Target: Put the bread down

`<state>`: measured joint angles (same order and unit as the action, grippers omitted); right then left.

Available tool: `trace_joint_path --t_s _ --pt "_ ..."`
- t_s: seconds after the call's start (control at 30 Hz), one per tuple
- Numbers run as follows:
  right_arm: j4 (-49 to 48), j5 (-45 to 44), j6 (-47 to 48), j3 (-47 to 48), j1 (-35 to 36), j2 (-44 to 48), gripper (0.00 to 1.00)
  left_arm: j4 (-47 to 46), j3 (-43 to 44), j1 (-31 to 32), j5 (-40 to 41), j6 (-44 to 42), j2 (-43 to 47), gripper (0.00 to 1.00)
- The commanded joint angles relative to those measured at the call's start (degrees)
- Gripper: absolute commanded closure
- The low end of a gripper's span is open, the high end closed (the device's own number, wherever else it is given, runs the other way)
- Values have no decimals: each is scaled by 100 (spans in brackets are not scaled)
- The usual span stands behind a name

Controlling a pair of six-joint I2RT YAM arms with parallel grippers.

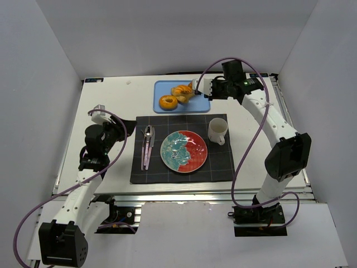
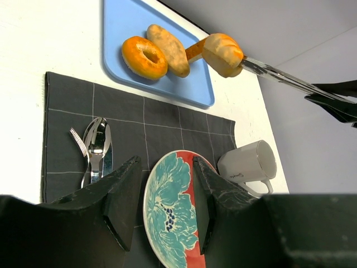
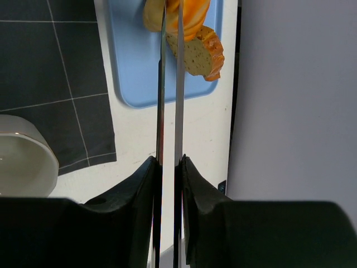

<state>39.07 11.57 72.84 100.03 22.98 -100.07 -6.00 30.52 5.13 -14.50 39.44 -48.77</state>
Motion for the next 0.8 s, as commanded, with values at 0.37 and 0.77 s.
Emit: trace_joint_path --t_s 0.37,0.77 --pt "100 512 -297 -9 -22 313 100 -33 -55 32 9 11 61 49" --pt "962 1110 851 -755 180 1173 100 -59 -11 24 9 11 -1 49"
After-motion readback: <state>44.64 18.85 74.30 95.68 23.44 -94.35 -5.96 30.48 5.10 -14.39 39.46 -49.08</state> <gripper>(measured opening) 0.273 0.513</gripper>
